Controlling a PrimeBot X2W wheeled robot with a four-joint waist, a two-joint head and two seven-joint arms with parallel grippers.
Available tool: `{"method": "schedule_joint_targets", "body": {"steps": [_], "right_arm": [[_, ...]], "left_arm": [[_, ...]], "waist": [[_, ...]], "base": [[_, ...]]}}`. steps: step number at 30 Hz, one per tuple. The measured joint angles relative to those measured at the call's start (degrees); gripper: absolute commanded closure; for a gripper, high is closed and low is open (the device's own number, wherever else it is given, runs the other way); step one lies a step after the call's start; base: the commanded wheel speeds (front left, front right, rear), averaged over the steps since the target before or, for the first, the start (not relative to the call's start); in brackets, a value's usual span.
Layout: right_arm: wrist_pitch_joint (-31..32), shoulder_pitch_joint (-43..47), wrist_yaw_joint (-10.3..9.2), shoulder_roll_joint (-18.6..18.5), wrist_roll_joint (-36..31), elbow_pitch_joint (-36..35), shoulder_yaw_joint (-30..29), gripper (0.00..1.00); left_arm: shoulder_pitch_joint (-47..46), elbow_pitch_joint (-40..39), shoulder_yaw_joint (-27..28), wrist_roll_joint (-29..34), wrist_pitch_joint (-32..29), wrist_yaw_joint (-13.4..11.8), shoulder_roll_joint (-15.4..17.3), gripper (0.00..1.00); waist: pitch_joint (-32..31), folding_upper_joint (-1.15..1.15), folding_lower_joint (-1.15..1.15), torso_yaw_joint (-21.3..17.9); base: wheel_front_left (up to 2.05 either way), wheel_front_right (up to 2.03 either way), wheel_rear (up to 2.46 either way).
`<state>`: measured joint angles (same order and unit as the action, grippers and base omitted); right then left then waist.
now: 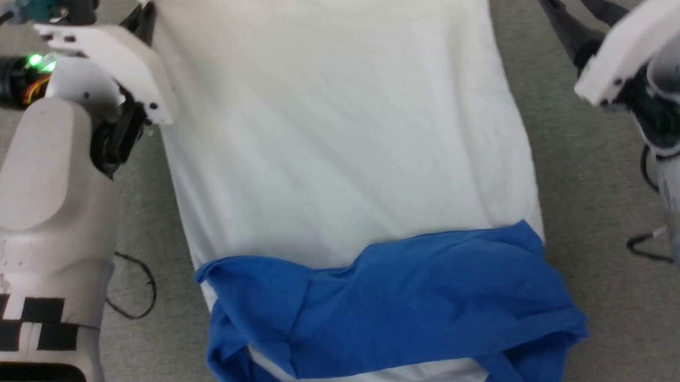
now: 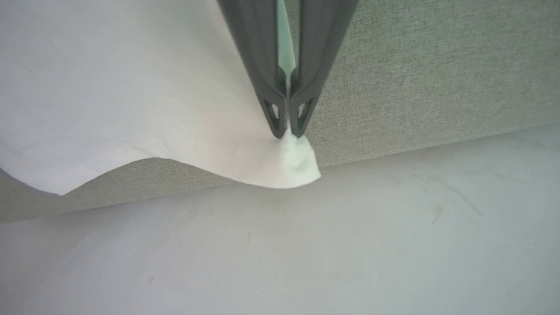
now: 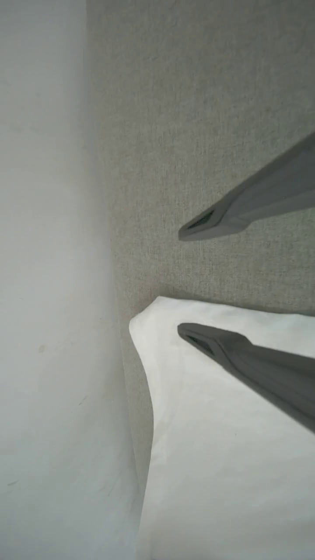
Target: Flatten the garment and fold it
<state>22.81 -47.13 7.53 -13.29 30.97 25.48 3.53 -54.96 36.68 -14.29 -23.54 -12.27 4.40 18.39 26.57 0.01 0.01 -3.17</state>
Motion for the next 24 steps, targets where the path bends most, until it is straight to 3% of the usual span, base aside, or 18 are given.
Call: {"method": "schedule_joint_targets", "body": {"steps": [9, 17, 22, 23, 24], "right_arm": [[6.02, -17.63, 0.0, -0.76, 0.01, 19.02, 4.95, 0.0], [8.58, -26.48, 0.0, -1.18, -2.9, 29.73, 8.53, 0.0], [15.5, -31.7, 0.02, -1.93, -3.56, 35.23, 10.28, 0.0], [17.48, -32.84, 0.02, -1.94, -3.81, 36.41, 10.49, 0.02], [19.49, -33.96, 0.02, -1.9, -3.89, 37.74, 10.5, 0.42]], "left_arm": [[-3.22, -3.02, -1.87, -0.07, 2.07, 0.49, -3.1, 1.0], [-4.41, -4.6, -3.85, -0.3, 2.29, 1.25, -4.54, 1.0], [-4.5, -4.47, -4.65, -0.69, 2.81, 1.6, -4.7, 1.0], [-4.5, -4.39, -4.77, -0.71, 2.94, 1.62, -4.72, 1.0], [-4.5, -4.24, -4.87, -0.8, 3.18, 1.63, -4.71, 1.0]], "waist": [[4.64, 0.0, 0.0, 4.79], [8.66, 0.0, 0.0, 8.61], [9.92, 0.0, -0.02, 10.33], [9.97, 0.0, -0.02, 10.55], [9.94, 0.0, -0.02, 10.68]], "base": [[0.0, 0.0, 0.0], [0.0, 0.0, 0.0], [0.0, 0.0, 0.0], [0.0, 0.0, 0.0], [0.0, 0.0, 0.0]]}}
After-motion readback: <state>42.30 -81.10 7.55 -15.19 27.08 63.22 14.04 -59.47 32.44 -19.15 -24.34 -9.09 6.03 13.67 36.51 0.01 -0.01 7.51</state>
